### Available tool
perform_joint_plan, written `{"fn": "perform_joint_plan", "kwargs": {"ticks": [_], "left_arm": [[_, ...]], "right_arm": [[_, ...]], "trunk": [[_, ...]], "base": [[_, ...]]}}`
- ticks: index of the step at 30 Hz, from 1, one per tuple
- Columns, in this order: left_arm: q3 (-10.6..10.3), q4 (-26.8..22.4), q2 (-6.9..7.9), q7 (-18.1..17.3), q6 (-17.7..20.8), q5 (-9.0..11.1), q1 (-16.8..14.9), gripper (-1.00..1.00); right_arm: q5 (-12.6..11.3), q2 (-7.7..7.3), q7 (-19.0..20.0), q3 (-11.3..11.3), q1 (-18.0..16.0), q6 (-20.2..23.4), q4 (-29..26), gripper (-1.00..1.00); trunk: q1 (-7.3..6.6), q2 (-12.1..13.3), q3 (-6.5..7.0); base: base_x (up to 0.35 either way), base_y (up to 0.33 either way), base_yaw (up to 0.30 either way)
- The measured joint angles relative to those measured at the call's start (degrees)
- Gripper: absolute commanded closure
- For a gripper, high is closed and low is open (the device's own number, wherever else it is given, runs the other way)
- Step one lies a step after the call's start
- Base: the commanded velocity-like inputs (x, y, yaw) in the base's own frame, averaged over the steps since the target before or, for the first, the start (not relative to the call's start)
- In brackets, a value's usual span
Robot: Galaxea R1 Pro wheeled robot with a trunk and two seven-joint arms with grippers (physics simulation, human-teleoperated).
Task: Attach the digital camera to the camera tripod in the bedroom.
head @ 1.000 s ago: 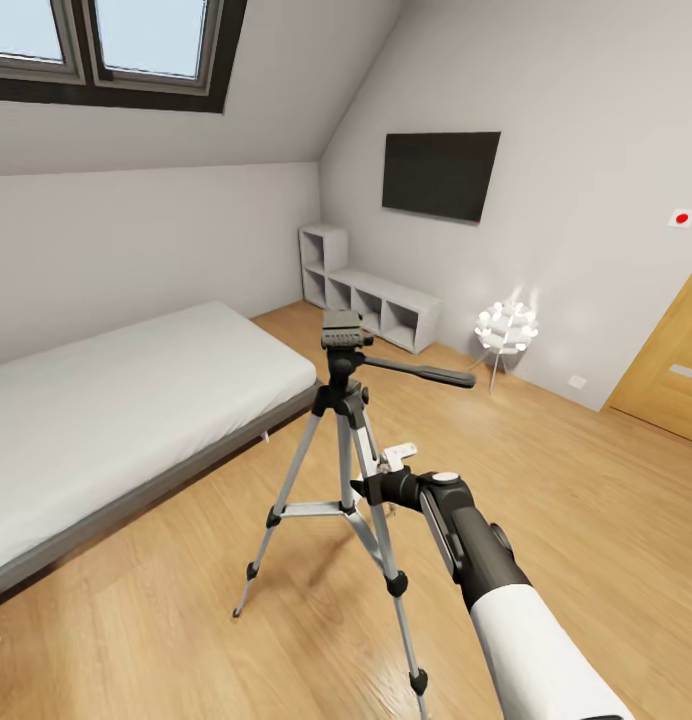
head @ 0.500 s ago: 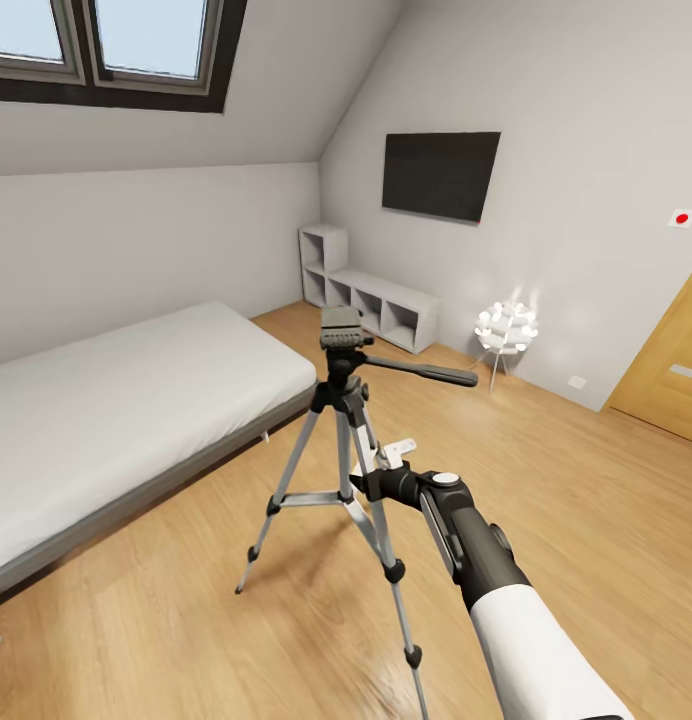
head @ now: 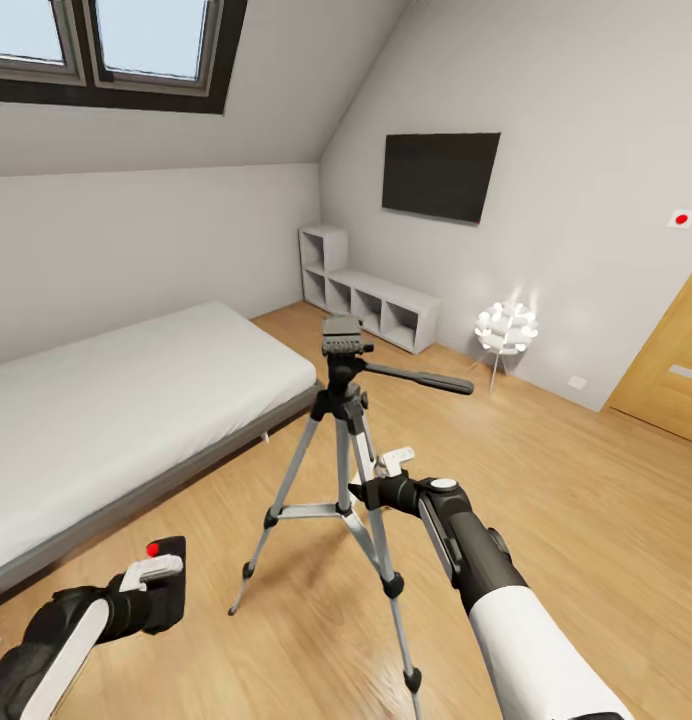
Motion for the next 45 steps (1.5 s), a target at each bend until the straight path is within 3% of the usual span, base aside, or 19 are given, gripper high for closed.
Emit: {"fn": "perform_joint_plan", "kwargs": {"ticks": [4, 7, 11, 12, 13, 14, 15, 16, 18, 19, 20, 21, 22, 24, 25, 26, 32, 40, 45], "left_arm": [[0.98, -0.91, 0.10, 1.40, 5.58, 0.42, -11.47, 1.00], [1.09, 0.63, 0.10, 1.61, 6.34, 0.50, -16.07, 1.00], [1.18, 5.61, -0.01, 1.76, 6.94, 0.73, -26.85, 1.00], [1.18, 14.45, -0.14, 1.84, 7.08, 0.50, -33.52, 1.00], [1.21, 14.64, -0.25, 1.82, 7.13, -0.48, -38.57, 1.00], [1.18, 14.56, -0.34, 1.80, 7.02, 1.57, -41.03, 1.00], [1.19, 15.91, -0.38, 1.83, 7.12, 0.50, -42.40, 1.00], [1.17, 23.81, -1.09, 1.81, 7.13, 0.53, -48.33, 1.00], [1.15, 24.69, -2.29, 1.78, 7.03, 1.41, -54.78, 1.00], [1.13, 28.38, -3.55, 1.80, 7.08, 0.17, -58.99, 1.00], [1.12, 32.90, -5.72, 1.79, 6.99, 0.33, -65.23, 1.00], [1.14, 33.88, -6.68, 1.80, 6.86, 2.16, -68.25, 1.00], [1.12, 36.44, -8.33, 1.81, 6.99, 0.29, -71.28, 1.00], [1.10, 41.83, -12.67, 1.57, 7.02, 0.23, -78.44, 1.00], [1.19, 42.88, -14.33, 1.40, 6.88, 2.45, -80.52, 1.00], [1.12, 43.27, -14.94, 1.43, 7.03, 0.65, -81.27, 1.00], [0.98, 43.62, -16.75, 1.23, 7.18, 0.33, -83.67, 1.00], [-1.09, 46.22, -14.10, -0.31, 4.81, -4.47, -84.97, 1.00], [0.23, 47.88, -12.43, -1.22, 3.26, -4.04, -83.31, 1.00]], "right_arm": [[-0.11, 0.00, -0.10, -0.04, 0.02, 0.03, 0.04, 1.00], [-0.14, 0.00, -0.13, -0.04, 0.02, 0.02, 0.08, 1.00], [-0.14, 0.00, -0.10, -0.05, 0.02, -0.03, 0.13, 1.00], [-0.19, 0.01, -0.08, 0.02, 0.02, 0.02, 0.04, 1.00], [-0.15, 0.01, -0.06, 0.06, 0.02, 0.11, -0.05, 1.00], [-0.16, 0.00, -0.11, 0.02, 0.02, -0.07, 0.23, 1.00], [-0.13, 0.01, -0.09, 0.05, 0.02, 0.06, 0.03, 1.00], [-0.12, 0.00, -0.09, 0.10, 0.02, 0.11, -0.08, 1.00], [-0.18, 0.00, -0.13, 0.09, 0.02, 0.01, 0.16, 1.00], [-0.11, 0.00, -0.10, 0.14, 0.02, 0.11, -0.11, 1.00], [-0.13, 0.00, -0.10, 0.14, 0.02, 0.09, -0.04, 1.00], [-0.16, 0.00, -0.13, 0.10, 0.02, -0.06, 0.21, 1.00], [-0.14, 0.00, -0.12, 0.12, 0.02, 0.06, 0.06, 1.00], [-0.15, 0.00, -0.10, 0.14, 0.02, 0.04, 0.05, 1.00], [-0.20, -0.02, -0.12, 0.11, 0.02, -0.03, 0.19, 1.00], [-0.25, -0.06, -0.12, 0.12, 0.02, 0.02, 0.10, 1.00], [-0.62, -0.26, -0.12, 0.31, 0.03, 0.17, 0.01, 1.00], [-0.50, -0.13, -0.21, 0.40, -0.04, 0.29, -0.10, 1.00], [-0.67, -0.51, -0.18, 0.50, -0.04, 0.50, -0.51, 1.00]], "trunk": [[0.01, 0.01, 0.00], [0.01, 0.01, 0.00], [0.00, 0.00, 0.00], [0.01, 0.03, -0.02], [0.03, 0.05, 0.01], [-0.01, -0.03, 0.00], [0.01, 0.01, -0.01], [0.02, 0.05, -0.01], [-0.01, -0.02, 0.00], [0.03, 0.06, 0.00], [0.03, 0.04, 0.01], [-0.01, -0.03, 0.00], [0.01, 0.01, 0.00], [0.01, 0.01, 0.00], [-0.01, -0.02, 0.01], [0.00, 0.00, -0.01], [0.00, 0.00, -0.01], [0.01, 0.04, -0.01], [0.01, 0.04, -0.02]], "base": [[0.000, 0.000, 0.000], [0.000, 0.000, 0.000], [0.000, 0.000, 0.000], [0.000, 0.000, 0.000], [0.000, 0.000, 0.000], [0.000, 0.000, 0.000], [0.000, 0.000, 0.000], [0.000, 0.000, 0.000], [0.000, 0.000, 0.000], [0.000, 0.000, 0.000], [0.000, 0.000, 0.000], [0.000, 0.000, 0.000], [0.000, 0.000, 0.000], [0.000, 0.000, 0.000], [0.000, 0.000, 0.000], [0.000, 0.000, 0.000], [0.000, 0.000, 0.000], [0.000, 0.000, 0.000], [0.000, 0.000, 0.000]]}}
